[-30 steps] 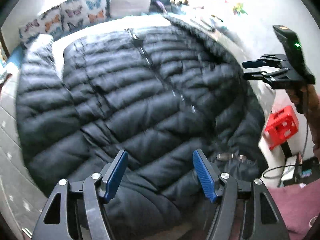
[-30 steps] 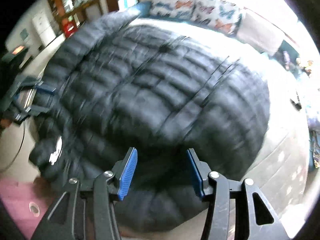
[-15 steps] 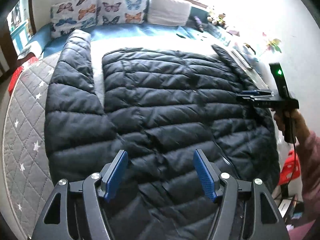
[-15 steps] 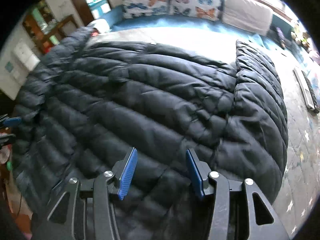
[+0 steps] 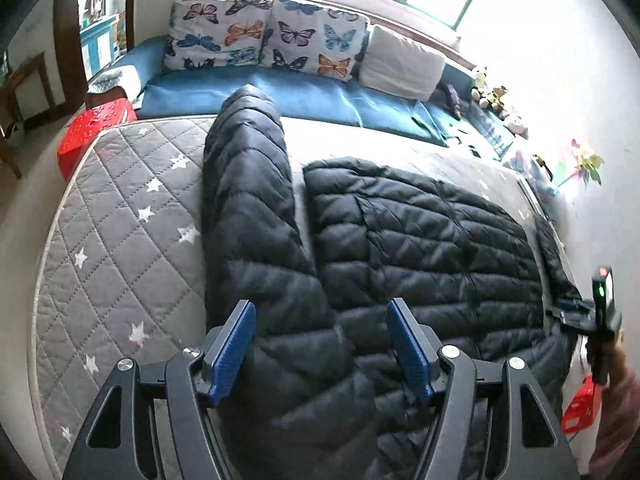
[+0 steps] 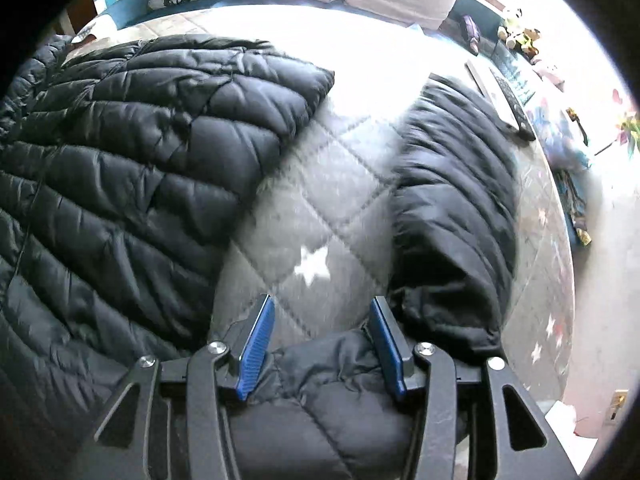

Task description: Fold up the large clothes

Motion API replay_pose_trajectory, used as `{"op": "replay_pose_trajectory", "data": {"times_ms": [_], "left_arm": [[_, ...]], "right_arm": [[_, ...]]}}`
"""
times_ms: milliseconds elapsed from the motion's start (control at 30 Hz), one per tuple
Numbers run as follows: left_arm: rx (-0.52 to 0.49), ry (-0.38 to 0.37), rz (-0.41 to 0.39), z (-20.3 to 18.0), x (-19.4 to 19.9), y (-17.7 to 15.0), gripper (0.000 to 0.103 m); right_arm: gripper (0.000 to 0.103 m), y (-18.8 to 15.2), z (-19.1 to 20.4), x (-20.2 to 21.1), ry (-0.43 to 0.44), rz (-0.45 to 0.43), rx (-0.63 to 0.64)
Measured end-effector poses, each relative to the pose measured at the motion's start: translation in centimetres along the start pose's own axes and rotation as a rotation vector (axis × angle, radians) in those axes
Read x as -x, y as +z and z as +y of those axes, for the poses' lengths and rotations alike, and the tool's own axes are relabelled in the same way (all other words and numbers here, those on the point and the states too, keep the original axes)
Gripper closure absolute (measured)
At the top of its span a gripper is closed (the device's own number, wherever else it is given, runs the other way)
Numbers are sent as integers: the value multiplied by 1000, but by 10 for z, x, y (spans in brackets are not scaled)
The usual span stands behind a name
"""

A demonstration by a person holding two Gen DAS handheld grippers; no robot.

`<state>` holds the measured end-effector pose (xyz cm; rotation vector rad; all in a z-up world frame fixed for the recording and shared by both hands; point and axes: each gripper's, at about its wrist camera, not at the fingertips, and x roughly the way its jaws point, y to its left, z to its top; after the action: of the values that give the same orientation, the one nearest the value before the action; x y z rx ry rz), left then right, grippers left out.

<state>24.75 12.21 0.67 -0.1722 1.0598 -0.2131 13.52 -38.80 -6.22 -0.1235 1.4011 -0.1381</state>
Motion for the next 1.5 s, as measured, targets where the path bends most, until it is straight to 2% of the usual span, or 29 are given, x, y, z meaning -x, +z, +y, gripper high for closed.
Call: {"op": "replay_pose_trajectory", "data": {"times_ms": [100,200,267,433,500,600,667,700,767,800,867,1000,1133,1167,1200,1233,1300,1367,1433,1500], "left_arm": [[12,34,25,12,-21,19,31],[81,18,72,29,-50,37,31],[117,3,104,39,-69,47,31],[204,28,219,68,-124,55,31],[209,11,215,69,-122,55,31],[139,-35,133,59,-89,54,31],[94,-31,57,55,-61,54,28],[86,-10,21,54,-50,54,17],[97,57,-28,62,-36,56,0],[112,84,-39,68,-34,57,0],[147,103,-19,83,-41,60,0],[209,88,84,107,-80,65,0],[289,25,118,130,-110,59,18],[303,8,114,135,-115,56,28],[296,19,102,137,-116,53,39],[280,33,80,137,-114,51,46],[275,30,48,138,-107,48,80],[288,56,-12,142,-83,43,85],[285,143,-110,148,-43,33,86],[311,207,-174,162,-9,21,86]], "right_arm": [[48,-2,12,2,-18,-17,21],[48,2,23,6,2,-22,23],[48,6,25,10,38,-28,13],[48,22,25,17,146,-45,-24],[48,26,20,17,198,-46,-54],[48,30,13,17,256,-56,-85],[48,31,13,15,268,-50,-90],[48,33,13,12,270,-47,-88],[48,35,14,5,285,-38,-91],[48,37,17,3,291,-34,-95],[48,40,20,-3,308,-24,-105],[48,40,28,-6,312,-11,-111],[48,44,30,-7,313,-8,-109],[48,44,31,-7,313,-7,-108],[48,45,31,-8,313,-6,-106],[48,46,33,-8,313,-6,-106],[48,48,35,-9,309,-8,-109],[48,49,36,-9,302,-9,-114],[48,49,38,-8,297,-12,-113],[47,49,39,-6,293,-24,-109]]}}
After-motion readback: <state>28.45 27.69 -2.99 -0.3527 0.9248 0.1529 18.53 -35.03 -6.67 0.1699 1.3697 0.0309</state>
